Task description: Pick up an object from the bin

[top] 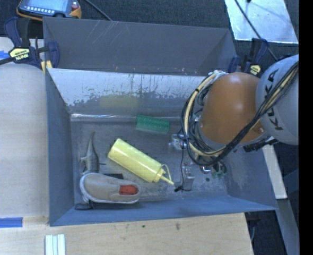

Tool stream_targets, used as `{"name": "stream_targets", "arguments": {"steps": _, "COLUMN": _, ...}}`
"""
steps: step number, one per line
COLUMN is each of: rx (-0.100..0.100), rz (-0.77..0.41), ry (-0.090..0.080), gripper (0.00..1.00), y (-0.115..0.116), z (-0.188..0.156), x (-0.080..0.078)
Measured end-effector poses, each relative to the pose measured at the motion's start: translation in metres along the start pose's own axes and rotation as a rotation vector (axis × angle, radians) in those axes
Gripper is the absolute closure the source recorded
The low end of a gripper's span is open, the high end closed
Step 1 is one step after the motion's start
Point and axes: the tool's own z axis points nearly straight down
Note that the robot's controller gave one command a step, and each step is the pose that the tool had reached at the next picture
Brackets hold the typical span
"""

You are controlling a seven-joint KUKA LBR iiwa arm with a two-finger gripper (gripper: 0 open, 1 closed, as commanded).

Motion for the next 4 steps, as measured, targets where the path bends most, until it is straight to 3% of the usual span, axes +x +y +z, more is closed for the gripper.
{"name": "stream_targets", "arguments": {"steps": 1, "rx": 0.0, "rz": 0.001, "ry": -0.009, "gripper": 0.0, "y": 0.0, "z": -0.004, "x": -0.002}}
{"name": "stream_targets", "arguments": {"steps": 2, "rx": 0.001, "rz": -0.063, "ry": -0.014, "gripper": 0.0, "y": 0.027, "z": 0.041, "x": -0.017}}
{"name": "stream_targets", "arguments": {"steps": 3, "rx": -0.001, "rz": -0.012, "ry": 0.001, "gripper": 0.0, "y": 0.026, "z": 0.057, "x": -0.036}}
{"name": "stream_targets", "arguments": {"steps": 4, "rx": 0.001, "rz": -0.028, "ry": -0.008, "gripper": 0.0, "y": 0.05, "z": 0.037, "x": -0.02}}
